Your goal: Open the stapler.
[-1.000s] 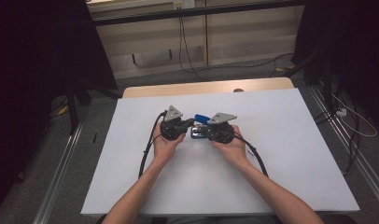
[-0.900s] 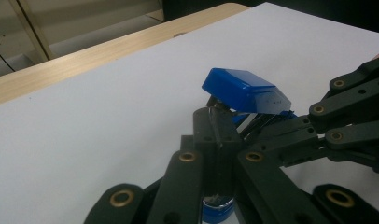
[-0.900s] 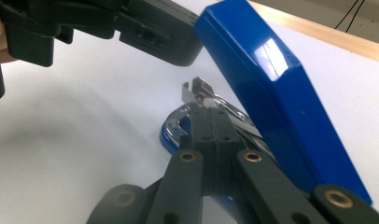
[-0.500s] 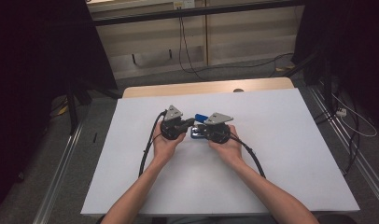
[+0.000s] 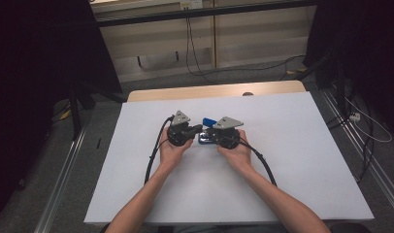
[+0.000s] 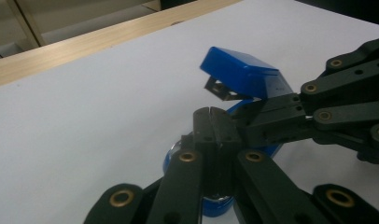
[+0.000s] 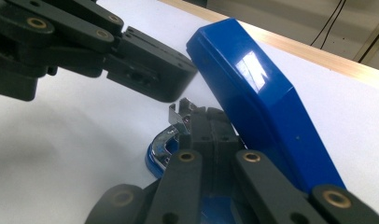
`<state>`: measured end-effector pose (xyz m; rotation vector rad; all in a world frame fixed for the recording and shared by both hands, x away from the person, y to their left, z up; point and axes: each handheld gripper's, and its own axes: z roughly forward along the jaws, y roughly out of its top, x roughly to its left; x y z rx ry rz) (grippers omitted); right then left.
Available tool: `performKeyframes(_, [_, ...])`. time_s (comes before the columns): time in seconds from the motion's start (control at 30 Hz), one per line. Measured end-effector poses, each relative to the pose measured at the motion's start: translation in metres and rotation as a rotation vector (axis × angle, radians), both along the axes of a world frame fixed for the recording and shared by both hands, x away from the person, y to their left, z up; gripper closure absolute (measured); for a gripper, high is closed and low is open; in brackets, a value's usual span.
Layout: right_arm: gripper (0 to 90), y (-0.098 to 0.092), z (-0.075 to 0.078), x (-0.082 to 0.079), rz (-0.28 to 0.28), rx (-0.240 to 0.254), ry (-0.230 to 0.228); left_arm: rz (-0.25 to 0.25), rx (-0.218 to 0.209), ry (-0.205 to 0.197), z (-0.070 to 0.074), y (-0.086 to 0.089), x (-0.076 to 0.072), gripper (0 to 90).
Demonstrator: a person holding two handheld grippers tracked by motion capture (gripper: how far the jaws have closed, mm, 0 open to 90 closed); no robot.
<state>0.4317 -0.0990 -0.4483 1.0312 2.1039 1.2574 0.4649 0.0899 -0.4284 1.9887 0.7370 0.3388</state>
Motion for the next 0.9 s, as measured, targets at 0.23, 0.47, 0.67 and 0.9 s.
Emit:
performKeyframes(0.23, [90.0,-0.001,0.001,0.000,-0.001,-0.008,-0.003,0.005,0.042,-0.007,-0.004,-0.004,0.004,90.0])
performKeyframes(0.47, [90.0,-0.001,0.000,0.000,-0.003,-0.007,0.000,-0.002,0.057,-0.007,-0.007,-0.004,0.005,90.0])
performKeyframes(0.67, [90.0,0.000,0.000,0.000,-0.005,-0.006,0.001,-0.007,0.069,-0.007,-0.009,-0.004,0.006,90.0])
performKeyframes(0.9, [90.0,0.001,0.000,0.000,-0.008,0.003,-0.005,-0.014,0.074,-0.007,-0.011,-0.004,0.007,90.0])
